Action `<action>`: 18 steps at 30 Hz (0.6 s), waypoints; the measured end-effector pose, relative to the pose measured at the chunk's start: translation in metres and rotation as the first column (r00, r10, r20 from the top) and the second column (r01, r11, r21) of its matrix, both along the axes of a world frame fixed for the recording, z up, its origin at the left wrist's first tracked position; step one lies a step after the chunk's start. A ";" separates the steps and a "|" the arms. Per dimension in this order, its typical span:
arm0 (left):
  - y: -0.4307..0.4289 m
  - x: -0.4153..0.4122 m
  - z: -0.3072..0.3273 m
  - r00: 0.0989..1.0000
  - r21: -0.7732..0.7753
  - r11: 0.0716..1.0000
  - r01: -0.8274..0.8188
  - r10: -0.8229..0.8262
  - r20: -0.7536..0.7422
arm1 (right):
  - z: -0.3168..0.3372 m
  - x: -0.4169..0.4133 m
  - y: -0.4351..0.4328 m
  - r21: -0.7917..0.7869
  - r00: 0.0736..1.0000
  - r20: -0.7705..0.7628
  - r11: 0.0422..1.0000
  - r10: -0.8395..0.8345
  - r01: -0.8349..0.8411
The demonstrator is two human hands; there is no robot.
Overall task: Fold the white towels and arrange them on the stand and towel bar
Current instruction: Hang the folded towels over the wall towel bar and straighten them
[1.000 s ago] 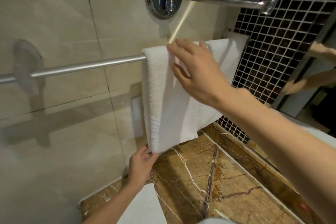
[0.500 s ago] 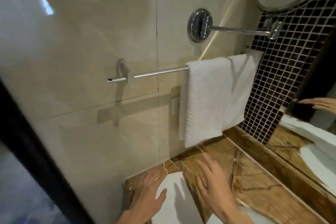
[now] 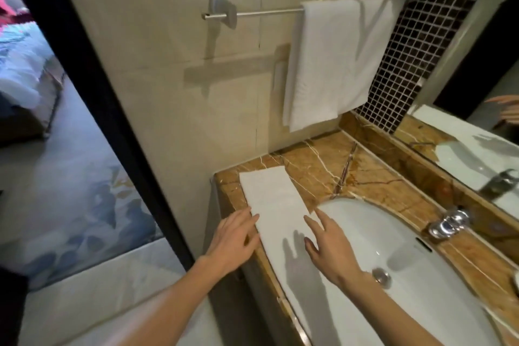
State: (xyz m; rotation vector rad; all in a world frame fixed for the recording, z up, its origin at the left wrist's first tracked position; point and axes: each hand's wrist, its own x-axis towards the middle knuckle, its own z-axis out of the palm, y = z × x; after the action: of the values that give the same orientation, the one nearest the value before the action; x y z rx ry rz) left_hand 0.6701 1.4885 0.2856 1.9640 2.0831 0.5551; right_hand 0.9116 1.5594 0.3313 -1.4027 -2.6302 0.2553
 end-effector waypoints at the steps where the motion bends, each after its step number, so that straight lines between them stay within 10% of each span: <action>1: -0.007 0.006 0.001 1.000 0.000 1.000 0.003 -0.003 -0.005 | -0.004 0.007 -0.008 -0.022 1.000 0.018 1.000 -0.001 0.001; 18: -0.078 0.142 -0.035 0.986 -0.200 0.967 -0.159 0.164 0.008 | -0.059 0.113 -0.051 -0.226 0.991 0.071 0.970 0.110 -0.092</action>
State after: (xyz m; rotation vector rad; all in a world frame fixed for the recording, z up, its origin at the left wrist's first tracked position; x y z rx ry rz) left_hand 0.8125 1.4101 0.2502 1.6809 2.2030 0.3801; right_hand 1.0245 1.5087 0.2722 -1.3702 -2.8194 0.5297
